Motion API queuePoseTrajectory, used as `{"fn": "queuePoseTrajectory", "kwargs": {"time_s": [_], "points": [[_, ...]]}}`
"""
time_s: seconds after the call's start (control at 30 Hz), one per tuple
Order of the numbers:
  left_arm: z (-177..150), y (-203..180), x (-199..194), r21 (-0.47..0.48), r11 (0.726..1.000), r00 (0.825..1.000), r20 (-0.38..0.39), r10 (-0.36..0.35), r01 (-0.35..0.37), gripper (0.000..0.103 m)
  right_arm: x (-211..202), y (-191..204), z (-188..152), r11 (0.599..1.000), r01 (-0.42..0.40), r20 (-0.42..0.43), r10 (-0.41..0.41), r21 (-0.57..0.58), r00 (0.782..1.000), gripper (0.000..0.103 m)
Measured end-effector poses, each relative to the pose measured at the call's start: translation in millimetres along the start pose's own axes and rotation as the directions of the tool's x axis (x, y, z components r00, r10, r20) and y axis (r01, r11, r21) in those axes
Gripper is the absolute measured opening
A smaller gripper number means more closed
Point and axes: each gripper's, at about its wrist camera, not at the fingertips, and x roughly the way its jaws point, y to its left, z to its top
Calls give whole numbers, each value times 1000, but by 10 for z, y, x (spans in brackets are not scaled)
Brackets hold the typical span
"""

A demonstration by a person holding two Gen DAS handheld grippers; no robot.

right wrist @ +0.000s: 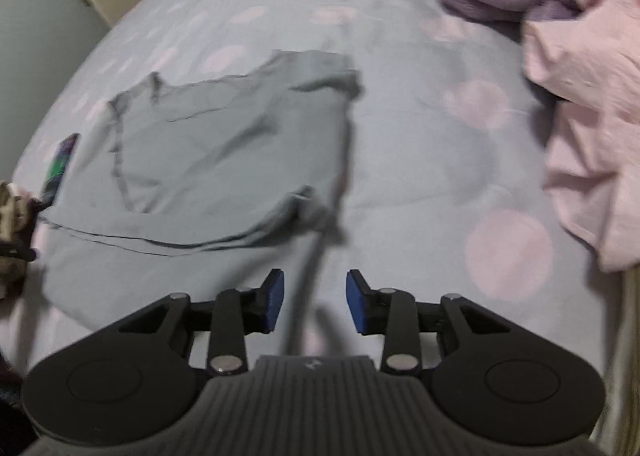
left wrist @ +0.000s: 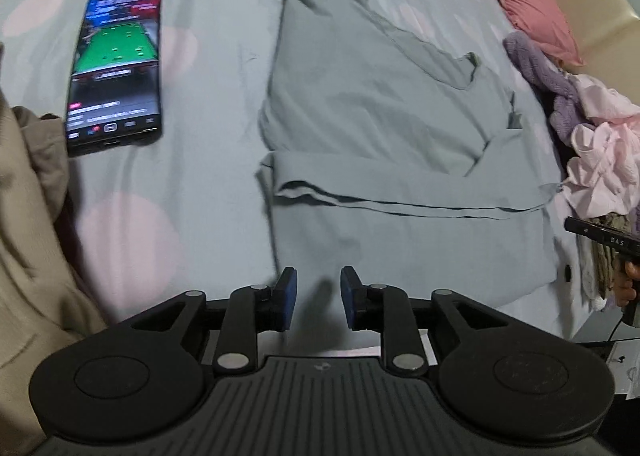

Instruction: Fold clothes

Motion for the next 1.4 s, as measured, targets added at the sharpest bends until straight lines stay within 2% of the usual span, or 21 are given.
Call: {"fn": "queuePoseTrajectory", "kwargs": {"time_s": [0.1,0.13,0.2,0.27,0.33,0.4,0.47,0.5,0.53,0.63,0.73,0.8,0.87,0.93,1.03,1.07,1.1,1.17,1.3,1.33,1.4], "points": [[-13,-190,-34,104,994,998,63,23,-29,21,32,167,-12,996,17,8,-16,-92,1000,39],[-24,-274,-13,169,984,996,68,50,-61,21,39,261,6,989,38,17,-36,-140,999,39],[-46,-446,47,302,945,991,74,109,-127,24,56,472,21,959,93,45,-84,-269,995,39],[-171,-557,140,432,878,978,80,193,-209,24,69,587,12,928,121,55,-109,-353,993,39],[-302,-654,231,550,788,959,106,264,-277,24,98,695,-22,877,152,67,-136,-455,988,39],[-480,-723,306,663,647,921,190,341,-377,24,149,779,-111,783,207,94,-188,-587,978,40],[-574,-758,339,723,547,897,244,369,-421,24,213,830,-228,661,255,124,-239,-706,963,40],[-617,-773,354,748,497,886,269,378,-439,24,233,826,-271,623,258,127,-247,-738,961,40],[-642,-783,351,765,464,881,284,378,-446,24,251,818,-311,589,258,129,-252,-766,959,40],[-644,-755,339,779,419,870,318,378,-467,24,266,796,-369,543,248,131,-246,-802,960,42],[-616,-727,316,766,406,852,347,391,-498,24,255,803,-422,481,257,153,-245,-838,957,48],[-587,-718,311,755,422,853,348,390,-501,24,251,793,-428,462,266,163,-251,-846,954,48],[-563,-733,330,750,433,854,344,391,-500,24,254,781,-424,468,266,159,-255,-843,954,48],[-567,-770,388,763,410,851,344,397,-500,24,264,788,-456,448,267,159,-263,-853,952,48],[-593,-847,498,794,343,840,351,415,-501,23,295,808,-513,397,267,162,-279,-878,947,48],[-593,-871,531,803,329,838,348,420,-498,19,305,815,-522,389,260,156,-280,-884,947,48],[-571,-895,558,810,332,843,328,426,-483,3,312,821,-519,391,251,146,-278,-886,949,46],[-489,-912,584,812,357,852,295,432,-462,2,320,833,-500,409,233,125,-272,-882,954,44],[-126,-865,416,734,532,895,244,372,-421,2,306,827,-415,451,214,113,-241,-866,964,35],[-7,-843,351,701,588,908,229,351,-404,2,303,826,-393,462,210,110,-233,-862,966,35],[162,-775,269,647,671,930,197,311,-362,2,303,817,-357,467,202,108,-220,-861,969,35]]}}
